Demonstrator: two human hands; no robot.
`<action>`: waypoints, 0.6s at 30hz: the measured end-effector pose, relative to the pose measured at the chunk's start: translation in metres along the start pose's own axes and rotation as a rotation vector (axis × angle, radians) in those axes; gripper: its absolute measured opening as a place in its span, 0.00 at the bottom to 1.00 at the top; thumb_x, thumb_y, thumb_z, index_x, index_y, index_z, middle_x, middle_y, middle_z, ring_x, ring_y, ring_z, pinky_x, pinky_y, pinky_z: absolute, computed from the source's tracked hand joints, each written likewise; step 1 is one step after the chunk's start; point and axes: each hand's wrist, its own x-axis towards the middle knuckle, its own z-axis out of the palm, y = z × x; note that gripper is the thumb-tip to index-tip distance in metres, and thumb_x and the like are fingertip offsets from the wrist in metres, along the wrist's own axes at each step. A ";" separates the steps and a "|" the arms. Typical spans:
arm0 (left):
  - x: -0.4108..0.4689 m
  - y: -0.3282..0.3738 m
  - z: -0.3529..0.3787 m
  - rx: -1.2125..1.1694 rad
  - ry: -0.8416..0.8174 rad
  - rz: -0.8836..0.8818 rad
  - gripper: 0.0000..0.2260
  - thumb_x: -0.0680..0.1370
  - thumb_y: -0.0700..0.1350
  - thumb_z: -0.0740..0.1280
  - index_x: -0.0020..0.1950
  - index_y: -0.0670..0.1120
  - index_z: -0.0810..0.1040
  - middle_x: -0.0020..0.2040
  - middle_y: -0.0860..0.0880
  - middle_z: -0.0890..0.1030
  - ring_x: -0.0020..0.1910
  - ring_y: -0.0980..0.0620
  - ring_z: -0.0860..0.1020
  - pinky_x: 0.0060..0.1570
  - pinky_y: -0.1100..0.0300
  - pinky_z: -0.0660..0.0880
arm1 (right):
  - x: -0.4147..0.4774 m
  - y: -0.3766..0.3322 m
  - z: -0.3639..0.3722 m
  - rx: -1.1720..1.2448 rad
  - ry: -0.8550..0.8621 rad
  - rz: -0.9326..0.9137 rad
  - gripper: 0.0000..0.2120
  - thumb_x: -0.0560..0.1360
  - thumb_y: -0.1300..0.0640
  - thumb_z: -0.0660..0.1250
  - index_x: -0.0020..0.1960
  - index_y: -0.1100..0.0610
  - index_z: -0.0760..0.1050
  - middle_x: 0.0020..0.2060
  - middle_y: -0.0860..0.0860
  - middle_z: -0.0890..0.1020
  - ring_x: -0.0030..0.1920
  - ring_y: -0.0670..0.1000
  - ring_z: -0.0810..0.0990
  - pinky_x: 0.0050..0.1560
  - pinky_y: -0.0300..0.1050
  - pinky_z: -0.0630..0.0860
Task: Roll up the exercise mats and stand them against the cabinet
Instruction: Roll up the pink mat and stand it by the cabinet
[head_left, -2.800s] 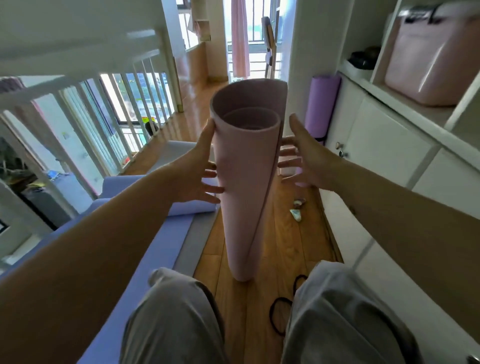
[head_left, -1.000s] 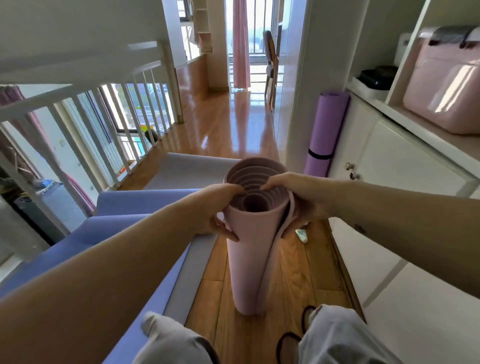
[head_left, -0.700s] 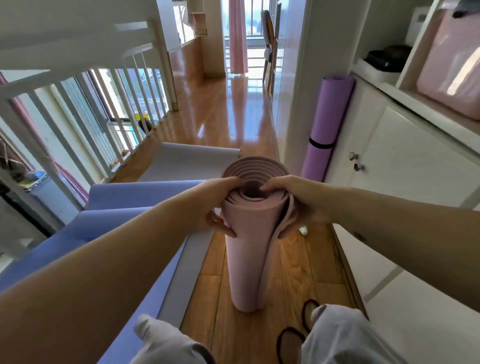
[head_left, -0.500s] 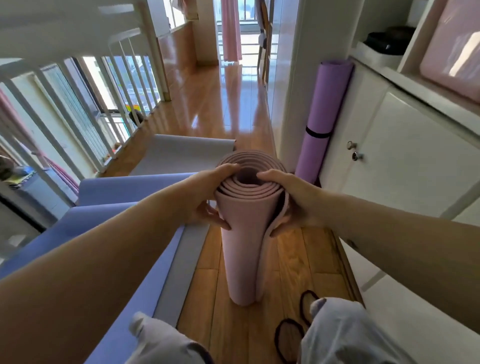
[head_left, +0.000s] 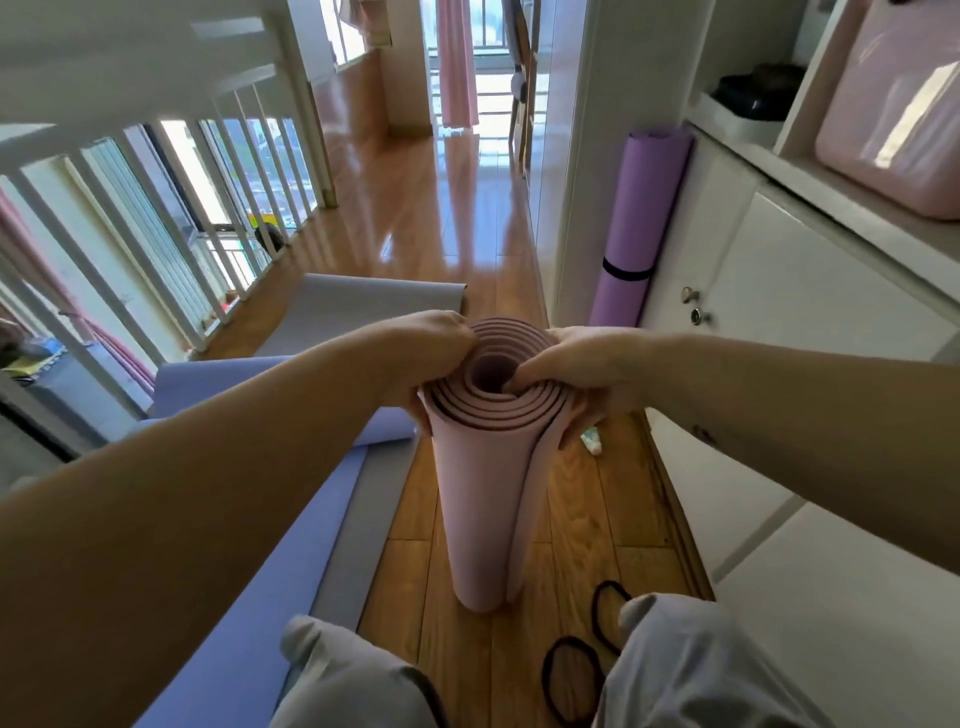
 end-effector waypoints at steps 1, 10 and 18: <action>0.003 0.002 0.006 0.007 0.046 0.023 0.10 0.81 0.46 0.56 0.53 0.44 0.74 0.45 0.42 0.79 0.41 0.45 0.79 0.39 0.51 0.78 | 0.002 0.002 0.000 0.040 0.019 0.012 0.18 0.72 0.58 0.72 0.59 0.53 0.69 0.54 0.60 0.79 0.53 0.61 0.81 0.51 0.63 0.79; 0.045 -0.005 0.018 0.107 0.313 0.312 0.16 0.83 0.53 0.53 0.51 0.46 0.76 0.43 0.49 0.78 0.45 0.50 0.76 0.47 0.57 0.70 | 0.026 0.013 -0.008 0.256 0.051 0.051 0.28 0.69 0.54 0.75 0.63 0.51 0.66 0.57 0.60 0.77 0.54 0.64 0.80 0.47 0.70 0.78; 0.075 -0.018 -0.022 -0.224 0.174 0.295 0.08 0.81 0.48 0.61 0.47 0.50 0.79 0.45 0.48 0.82 0.46 0.50 0.80 0.51 0.57 0.77 | 0.073 -0.008 -0.001 0.371 -0.039 0.090 0.34 0.64 0.48 0.77 0.66 0.52 0.68 0.59 0.59 0.78 0.57 0.65 0.78 0.47 0.78 0.72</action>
